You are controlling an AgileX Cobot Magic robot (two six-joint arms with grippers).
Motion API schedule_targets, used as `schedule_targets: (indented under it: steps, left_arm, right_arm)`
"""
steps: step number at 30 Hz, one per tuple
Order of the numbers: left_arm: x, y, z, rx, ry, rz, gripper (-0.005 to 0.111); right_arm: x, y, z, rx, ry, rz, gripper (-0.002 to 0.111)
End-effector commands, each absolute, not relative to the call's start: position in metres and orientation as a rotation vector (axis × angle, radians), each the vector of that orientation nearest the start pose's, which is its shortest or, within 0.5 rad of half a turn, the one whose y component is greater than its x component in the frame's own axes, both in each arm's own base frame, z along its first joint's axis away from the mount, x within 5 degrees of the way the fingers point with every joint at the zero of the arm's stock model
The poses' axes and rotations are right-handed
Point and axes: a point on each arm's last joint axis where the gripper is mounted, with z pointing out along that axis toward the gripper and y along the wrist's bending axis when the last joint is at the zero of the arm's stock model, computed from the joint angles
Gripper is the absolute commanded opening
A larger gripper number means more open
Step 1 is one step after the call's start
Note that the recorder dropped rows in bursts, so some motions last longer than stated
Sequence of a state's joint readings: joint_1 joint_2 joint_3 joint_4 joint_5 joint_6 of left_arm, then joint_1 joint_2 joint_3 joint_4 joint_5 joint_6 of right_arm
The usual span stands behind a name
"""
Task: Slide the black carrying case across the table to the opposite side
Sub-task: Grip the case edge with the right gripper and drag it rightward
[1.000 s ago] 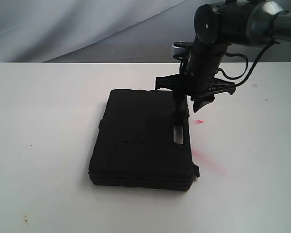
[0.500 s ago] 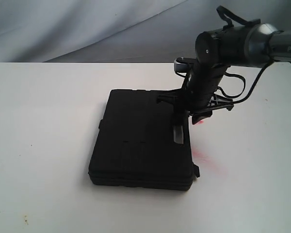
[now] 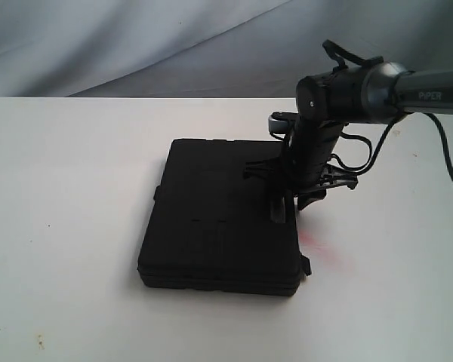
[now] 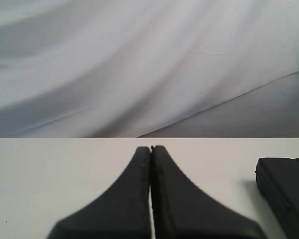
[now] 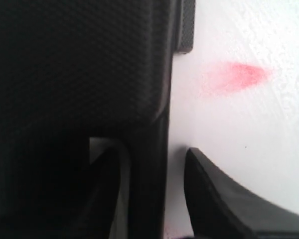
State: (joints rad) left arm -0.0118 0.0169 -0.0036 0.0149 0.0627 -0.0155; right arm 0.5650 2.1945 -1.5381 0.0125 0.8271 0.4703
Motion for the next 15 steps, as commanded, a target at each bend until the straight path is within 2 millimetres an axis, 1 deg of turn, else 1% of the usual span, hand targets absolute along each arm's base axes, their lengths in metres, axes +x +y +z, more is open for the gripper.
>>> schedule_targets:
  steps: [1,8,10,13,14,15]
  left_arm:
    - [0.0574,-0.0006,0.2073,0.002,1.553,-0.017,0.0]
    - [0.0574,-0.0006,0.2073,0.002,1.553,-0.017,0.0]
    - [0.0574,-0.0006,0.2073,0.002,1.553,-0.017,0.0]
    - [0.0574,-0.0006,0.2073,0.002,1.553,-0.017,0.0]
    - [0.0574,-0.0006,0.2073,0.002,1.553,-0.017,0.0]
    - [0.0574,-0.0006,0.2073,0.002,1.553,-0.017,0.0]
  right_arm:
    - [0.3688,0.2306,0.1174,-0.131,2.988,0.126,0.039]
    - [0.3692,0.2308,0.1175,-0.13,2.982,0.13,0.038]
    - [0.3692,0.2308,0.1175,-0.13,2.982,0.13,0.034]
    - [0.3686,0.2304,0.1173,-0.131,2.99,0.124,0.019]
    - [0.3686,0.2304,0.1173,-0.131,2.99,0.124,0.011]
    - [0.3685,0.2304,0.1173,-0.131,2.99,0.124,0.006]
